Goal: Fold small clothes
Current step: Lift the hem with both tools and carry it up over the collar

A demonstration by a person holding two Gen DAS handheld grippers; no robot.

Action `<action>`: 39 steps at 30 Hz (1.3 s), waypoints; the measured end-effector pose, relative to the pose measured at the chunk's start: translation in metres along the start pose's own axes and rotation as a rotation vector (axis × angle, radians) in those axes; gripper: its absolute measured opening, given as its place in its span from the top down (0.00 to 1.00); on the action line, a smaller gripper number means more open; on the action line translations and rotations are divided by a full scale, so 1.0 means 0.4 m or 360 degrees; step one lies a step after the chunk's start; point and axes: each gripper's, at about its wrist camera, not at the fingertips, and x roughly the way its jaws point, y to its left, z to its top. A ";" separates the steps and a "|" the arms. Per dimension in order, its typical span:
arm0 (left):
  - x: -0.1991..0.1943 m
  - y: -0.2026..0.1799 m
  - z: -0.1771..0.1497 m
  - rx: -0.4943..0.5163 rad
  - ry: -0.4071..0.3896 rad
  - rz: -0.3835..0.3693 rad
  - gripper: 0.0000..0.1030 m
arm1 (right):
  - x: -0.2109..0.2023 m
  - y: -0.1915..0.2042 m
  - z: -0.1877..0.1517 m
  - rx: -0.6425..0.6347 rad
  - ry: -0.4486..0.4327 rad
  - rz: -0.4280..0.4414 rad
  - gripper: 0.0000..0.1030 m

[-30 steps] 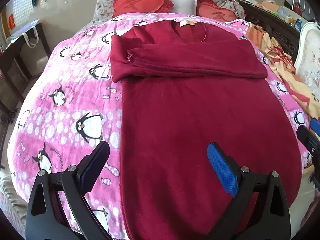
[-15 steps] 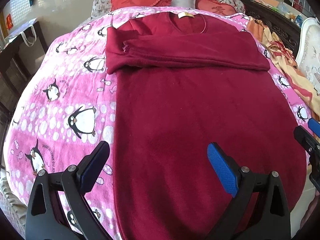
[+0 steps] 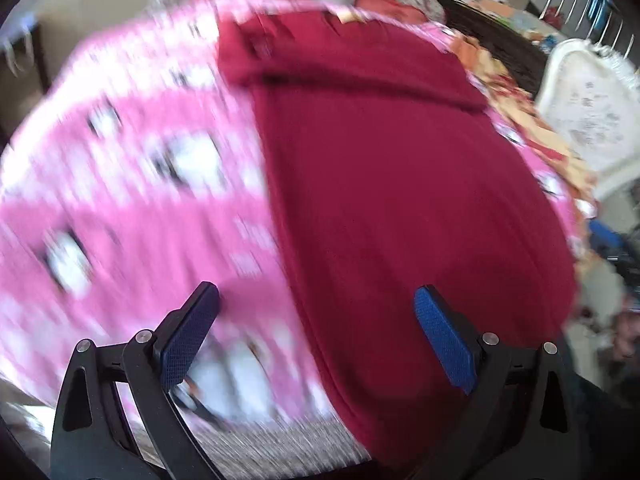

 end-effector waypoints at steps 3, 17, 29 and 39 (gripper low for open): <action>-0.024 -0.016 -0.039 0.0005 -0.0019 -0.0179 0.04 | -0.008 -0.032 -0.061 0.0084 0.0053 0.0089 0.38; -0.048 -0.007 -0.083 -0.0159 0.0096 -0.0705 0.04 | 0.050 -0.132 -0.206 0.0576 0.0192 0.0390 0.48; -0.055 -0.031 -0.090 -0.0160 0.0043 -0.0661 0.25 | -0.011 -0.092 -0.159 0.0376 0.0109 0.0376 0.73; -0.022 0.017 -0.097 -0.0314 0.0112 -0.0494 0.90 | -0.025 -0.091 -0.169 0.0408 0.0111 0.0369 0.73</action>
